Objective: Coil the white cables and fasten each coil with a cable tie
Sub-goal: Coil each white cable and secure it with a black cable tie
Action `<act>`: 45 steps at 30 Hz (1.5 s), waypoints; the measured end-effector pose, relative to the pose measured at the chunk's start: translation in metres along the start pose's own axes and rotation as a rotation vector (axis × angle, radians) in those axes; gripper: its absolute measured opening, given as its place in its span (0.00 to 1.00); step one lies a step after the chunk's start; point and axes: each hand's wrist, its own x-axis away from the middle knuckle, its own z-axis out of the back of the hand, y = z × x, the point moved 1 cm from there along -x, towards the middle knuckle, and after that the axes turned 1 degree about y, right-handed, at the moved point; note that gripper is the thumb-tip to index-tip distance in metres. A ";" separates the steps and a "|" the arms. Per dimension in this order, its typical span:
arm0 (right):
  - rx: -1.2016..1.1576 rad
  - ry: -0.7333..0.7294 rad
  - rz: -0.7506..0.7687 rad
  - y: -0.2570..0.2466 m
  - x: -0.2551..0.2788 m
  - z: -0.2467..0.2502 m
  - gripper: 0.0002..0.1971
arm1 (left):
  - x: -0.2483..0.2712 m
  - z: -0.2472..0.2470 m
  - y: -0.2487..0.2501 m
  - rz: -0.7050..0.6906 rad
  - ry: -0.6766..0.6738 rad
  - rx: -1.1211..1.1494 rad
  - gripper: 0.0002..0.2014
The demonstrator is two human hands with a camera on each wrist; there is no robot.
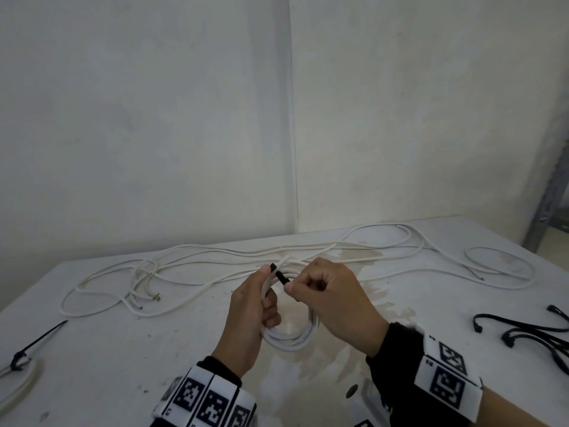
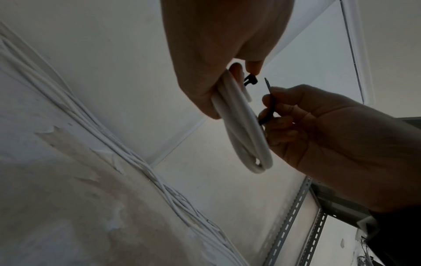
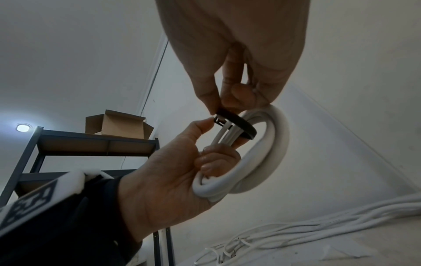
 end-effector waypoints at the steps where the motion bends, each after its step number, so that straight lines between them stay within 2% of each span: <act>1: 0.032 -0.007 0.004 -0.001 0.000 0.000 0.13 | 0.000 -0.001 0.000 0.005 -0.001 0.002 0.16; 11: 0.101 -0.034 -0.015 -0.001 -0.003 0.001 0.14 | 0.002 -0.002 -0.001 -0.002 -0.019 -0.035 0.16; 22: 0.065 -0.032 -0.014 -0.002 -0.003 0.000 0.14 | 0.003 0.001 0.000 0.005 -0.024 -0.040 0.16; 32: 0.093 -0.053 0.023 -0.005 -0.002 -0.002 0.14 | 0.008 0.000 -0.006 -0.030 -0.062 -0.158 0.15; 37: 0.124 -0.033 0.060 -0.006 -0.003 -0.001 0.15 | 0.009 0.002 -0.003 -0.102 -0.038 -0.126 0.18; 40: 0.072 -0.020 0.072 -0.006 -0.002 0.001 0.16 | 0.007 0.000 -0.003 -0.131 -0.030 -0.113 0.15; 42: 0.057 -0.018 0.074 -0.004 0.000 0.002 0.15 | 0.007 0.000 -0.003 -0.140 -0.024 -0.111 0.14; 45: 0.092 -0.041 0.081 -0.001 0.004 0.003 0.07 | 0.006 0.002 -0.002 -0.148 0.006 -0.094 0.13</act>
